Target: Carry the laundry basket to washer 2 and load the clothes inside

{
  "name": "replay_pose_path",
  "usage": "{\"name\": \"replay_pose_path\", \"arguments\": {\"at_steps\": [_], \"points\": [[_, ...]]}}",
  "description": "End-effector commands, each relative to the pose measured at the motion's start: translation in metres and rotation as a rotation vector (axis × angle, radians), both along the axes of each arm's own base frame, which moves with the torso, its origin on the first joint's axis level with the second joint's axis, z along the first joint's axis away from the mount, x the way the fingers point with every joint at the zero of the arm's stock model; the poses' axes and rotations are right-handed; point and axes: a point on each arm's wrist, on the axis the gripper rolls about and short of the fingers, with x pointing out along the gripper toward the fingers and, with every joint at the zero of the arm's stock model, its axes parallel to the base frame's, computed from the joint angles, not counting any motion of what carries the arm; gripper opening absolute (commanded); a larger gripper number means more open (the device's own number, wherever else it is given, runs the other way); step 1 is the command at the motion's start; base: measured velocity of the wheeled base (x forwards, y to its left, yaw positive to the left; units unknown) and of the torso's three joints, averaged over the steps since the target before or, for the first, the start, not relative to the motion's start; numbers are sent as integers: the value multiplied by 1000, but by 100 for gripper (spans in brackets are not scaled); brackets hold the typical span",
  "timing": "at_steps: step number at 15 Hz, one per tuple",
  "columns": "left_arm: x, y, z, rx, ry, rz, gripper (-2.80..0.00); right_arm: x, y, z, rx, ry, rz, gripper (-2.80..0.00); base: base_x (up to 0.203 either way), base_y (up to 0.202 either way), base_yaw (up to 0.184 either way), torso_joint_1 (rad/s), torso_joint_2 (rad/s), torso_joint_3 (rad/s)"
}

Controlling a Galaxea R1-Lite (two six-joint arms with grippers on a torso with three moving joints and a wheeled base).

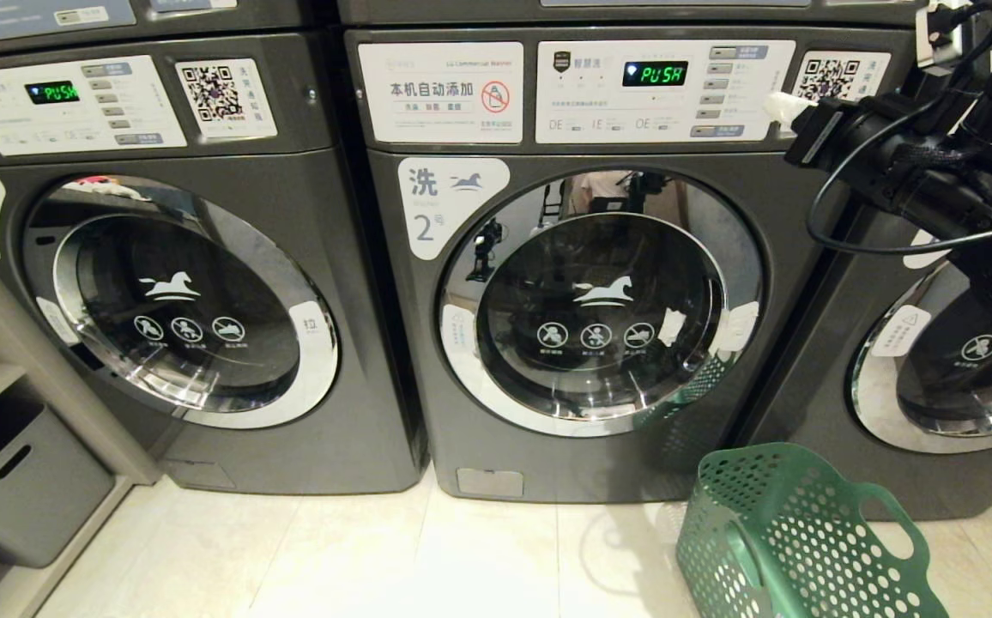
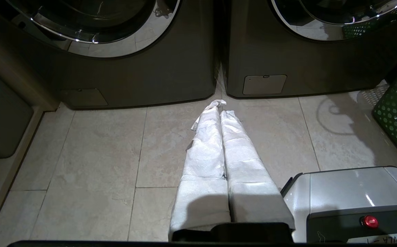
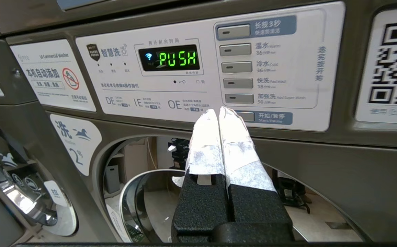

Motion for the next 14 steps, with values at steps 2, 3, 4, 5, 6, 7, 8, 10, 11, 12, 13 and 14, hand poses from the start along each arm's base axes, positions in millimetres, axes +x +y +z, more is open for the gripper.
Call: {"name": "replay_pose_path", "arguments": {"at_steps": [2,3,4,5,6,7,8,10,11,12,13,14], "points": [[0,0,0,1,-1,10,-280,20,2,-9,-1,8,2,-280,0,0,0,0,0,0],[0,0,0,2,0,11,-280,27,2,-9,0,-1,1,-280,0,0,0,0,0,0],[0,0,0,2,-1,11,-280,30,3,-7,1,-12,1,-280,0,0,0,0,0,0],[0,0,0,2,-1,11,-280,35,3,-7,1,-18,1,-280,0,0,0,0,0,0],[0,0,0,2,-1,11,-280,39,4,-7,1,-24,0,-280,0,0,0,0,0,0],[0,0,0,2,-2,11,-280,43,4,-7,1,-30,0,-280,0,0,0,0,0,0],[0,0,0,2,0,11,-280,46,4,-7,2,-36,0,-280,0,0,0,0,0,0],[0,0,0,2,-2,11,-280,54,6,-7,3,-51,2,-280,0,0,0,0,0,0],[0,0,0,2,-2,11,-280,58,6,-6,4,-61,2,-280,0,0,0,0,0,0],[0,0,0,2,-1,11,-280,63,6,-7,4,-66,3,-280,0,0,0,0,0,0],[0,0,0,2,-2,12,-280,66,7,-9,4,-68,4,-280,0,0,0,0,0,0],[0,0,0,2,-2,12,-280,67,8,-10,2,-66,9,-280,0,0,0,0,0,0]]}}
